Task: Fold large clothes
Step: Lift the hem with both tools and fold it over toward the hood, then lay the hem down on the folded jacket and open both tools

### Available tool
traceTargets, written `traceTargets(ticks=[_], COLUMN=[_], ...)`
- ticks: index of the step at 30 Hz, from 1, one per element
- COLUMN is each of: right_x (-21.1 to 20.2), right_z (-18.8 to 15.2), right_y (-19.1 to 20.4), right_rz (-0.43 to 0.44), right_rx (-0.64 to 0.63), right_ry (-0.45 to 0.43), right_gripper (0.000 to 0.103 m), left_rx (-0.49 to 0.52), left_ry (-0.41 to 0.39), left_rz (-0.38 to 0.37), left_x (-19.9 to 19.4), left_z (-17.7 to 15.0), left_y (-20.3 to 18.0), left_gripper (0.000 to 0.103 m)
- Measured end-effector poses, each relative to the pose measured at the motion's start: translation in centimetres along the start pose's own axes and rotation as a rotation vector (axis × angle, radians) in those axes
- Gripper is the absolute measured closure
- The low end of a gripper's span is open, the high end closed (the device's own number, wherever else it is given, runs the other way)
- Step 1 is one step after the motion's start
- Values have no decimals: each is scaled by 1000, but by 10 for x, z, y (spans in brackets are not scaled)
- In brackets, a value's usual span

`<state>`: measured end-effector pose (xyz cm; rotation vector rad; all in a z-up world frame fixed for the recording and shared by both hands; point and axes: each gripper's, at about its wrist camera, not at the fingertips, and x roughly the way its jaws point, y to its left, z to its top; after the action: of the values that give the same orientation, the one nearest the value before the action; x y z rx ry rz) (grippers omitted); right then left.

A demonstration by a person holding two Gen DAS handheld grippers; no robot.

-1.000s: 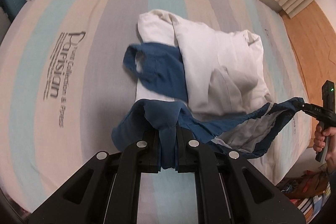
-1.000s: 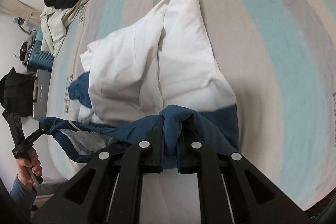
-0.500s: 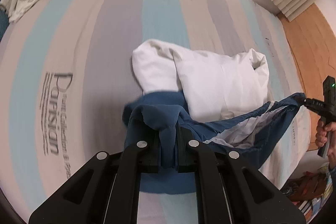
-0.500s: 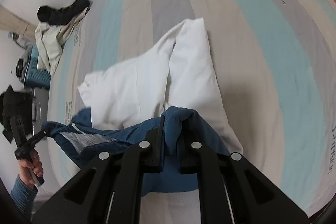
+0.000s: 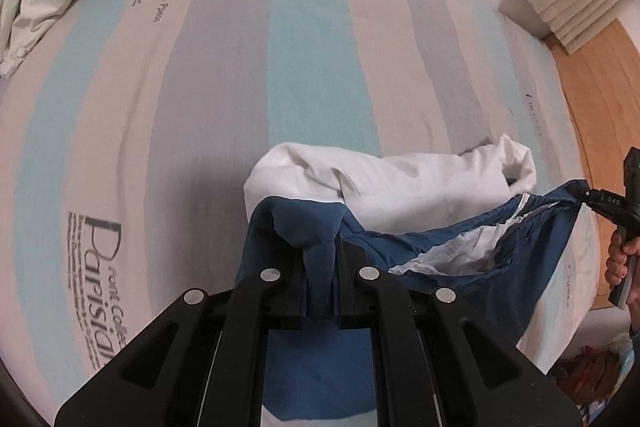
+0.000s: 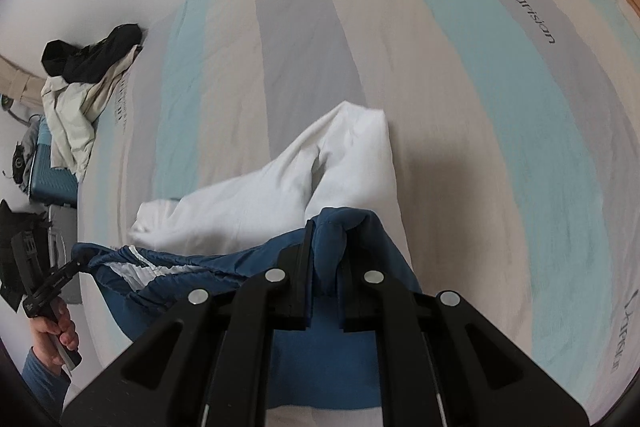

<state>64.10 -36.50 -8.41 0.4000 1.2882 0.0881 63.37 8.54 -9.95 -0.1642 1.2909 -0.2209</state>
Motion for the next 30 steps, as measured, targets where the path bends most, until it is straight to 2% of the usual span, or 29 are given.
traceTargets(ticks=[19,30], right_x=[86,135], right_z=[70,86], right_y=[-12,-28], right_rz=[-64,-83], right_rx=[12,40], right_ry=[57,133], right_gripper=[96,97], left_rx=[22,37], left_ry=[88,152], left_rz=[72,94], left_x=[91,133], left_z=[67,75], left_y=[15,27], left_gripper=[96,96])
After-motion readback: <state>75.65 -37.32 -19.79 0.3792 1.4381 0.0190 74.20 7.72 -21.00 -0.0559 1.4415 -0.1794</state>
